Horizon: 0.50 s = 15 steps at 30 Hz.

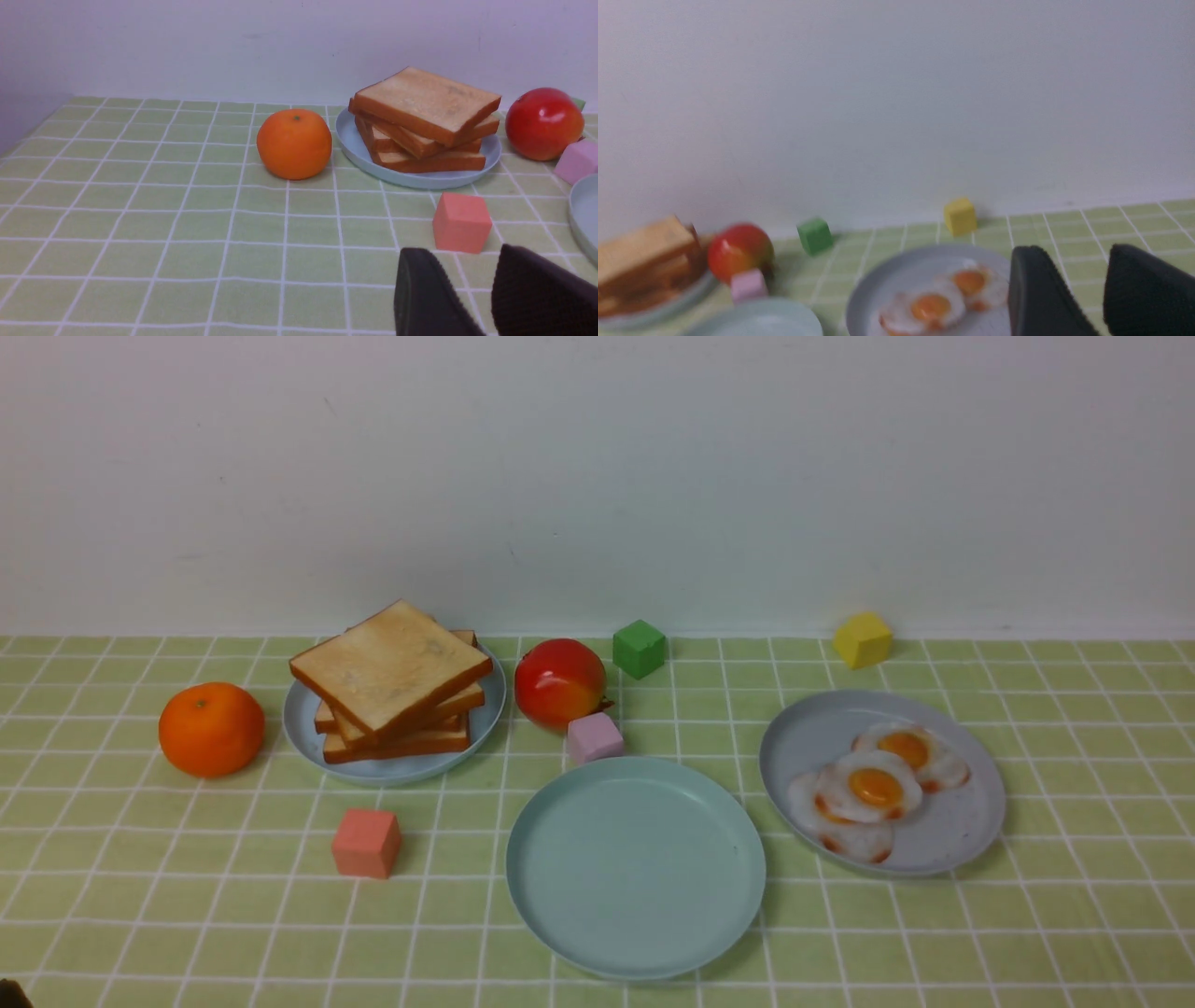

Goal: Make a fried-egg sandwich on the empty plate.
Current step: Use the left arm to grab a slice of bread

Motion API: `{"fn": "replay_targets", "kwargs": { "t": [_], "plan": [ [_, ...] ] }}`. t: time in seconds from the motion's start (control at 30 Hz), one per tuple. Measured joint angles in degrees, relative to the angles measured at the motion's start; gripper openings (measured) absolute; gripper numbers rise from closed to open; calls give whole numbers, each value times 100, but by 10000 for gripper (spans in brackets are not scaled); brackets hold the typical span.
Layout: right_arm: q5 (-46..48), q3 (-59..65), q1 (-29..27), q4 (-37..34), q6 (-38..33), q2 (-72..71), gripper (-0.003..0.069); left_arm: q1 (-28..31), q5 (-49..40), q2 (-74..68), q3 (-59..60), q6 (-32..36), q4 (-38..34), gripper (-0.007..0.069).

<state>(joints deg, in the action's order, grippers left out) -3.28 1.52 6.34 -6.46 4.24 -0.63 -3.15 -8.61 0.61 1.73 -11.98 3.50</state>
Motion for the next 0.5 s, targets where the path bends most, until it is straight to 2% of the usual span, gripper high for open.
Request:
{"fn": "replay_targets", "kwargs": {
  "t": [0.1,0.17,0.23,0.3,0.4,0.5],
  "plan": [
    [-935,0,0,-392,400,0,241,0,811,0,6,-689,-789,237],
    [-1491,-35,0,-593,661,0,241,0,1864,0,6,-1119,-1309,237],
    [-1511,-208,0,-650,758,24,241,0,2505,0,-56,-1230,-1479,237],
    [-1434,-594,0,-665,771,208,241,0,2713,0,-349,-1286,-1556,237],
    [-1169,-1462,0,-669,783,668,241,0,2606,-182,-1133,-1383,-1588,237],
    [-516,-2850,0,-669,783,1664,241,0,1559,-950,-2510,-1631,-1588,237]
  ]
}}
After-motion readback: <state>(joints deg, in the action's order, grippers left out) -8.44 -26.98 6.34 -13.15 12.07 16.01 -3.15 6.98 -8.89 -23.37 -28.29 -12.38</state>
